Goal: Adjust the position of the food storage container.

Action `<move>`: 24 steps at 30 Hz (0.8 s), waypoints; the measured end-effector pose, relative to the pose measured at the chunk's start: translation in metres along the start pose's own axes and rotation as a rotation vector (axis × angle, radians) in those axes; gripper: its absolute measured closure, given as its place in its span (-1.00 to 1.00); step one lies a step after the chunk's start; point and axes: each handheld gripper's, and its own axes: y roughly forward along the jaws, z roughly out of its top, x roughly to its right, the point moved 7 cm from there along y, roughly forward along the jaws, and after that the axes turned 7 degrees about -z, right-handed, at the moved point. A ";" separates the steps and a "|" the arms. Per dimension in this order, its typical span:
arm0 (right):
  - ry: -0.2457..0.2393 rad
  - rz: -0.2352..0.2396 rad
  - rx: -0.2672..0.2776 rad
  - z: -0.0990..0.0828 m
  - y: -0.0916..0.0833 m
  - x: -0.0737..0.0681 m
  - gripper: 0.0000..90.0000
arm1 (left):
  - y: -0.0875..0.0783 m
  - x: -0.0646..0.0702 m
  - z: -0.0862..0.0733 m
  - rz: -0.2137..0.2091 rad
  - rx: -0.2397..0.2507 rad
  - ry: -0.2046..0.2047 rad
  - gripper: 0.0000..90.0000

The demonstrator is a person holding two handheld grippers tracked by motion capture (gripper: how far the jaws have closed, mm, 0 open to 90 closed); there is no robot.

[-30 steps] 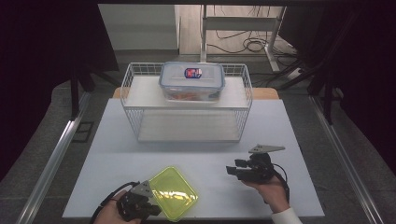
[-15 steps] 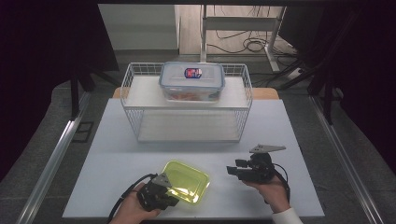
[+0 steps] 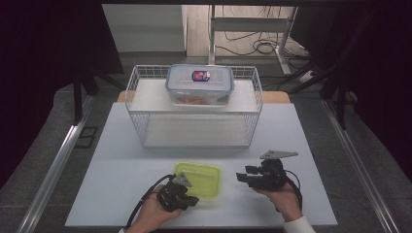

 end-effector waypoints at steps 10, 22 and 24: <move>-0.001 -0.003 0.003 0.000 0.000 0.000 0.01 | 0.013 -0.001 0.012 0.004 0.035 -0.041 0.98; -0.002 -0.006 0.005 0.001 -0.003 0.001 0.01 | 0.016 0.005 0.013 -0.011 0.044 -0.035 0.95; -0.002 -0.003 0.009 0.001 -0.003 0.001 0.01 | 0.013 0.009 0.010 -0.026 0.042 -0.025 0.95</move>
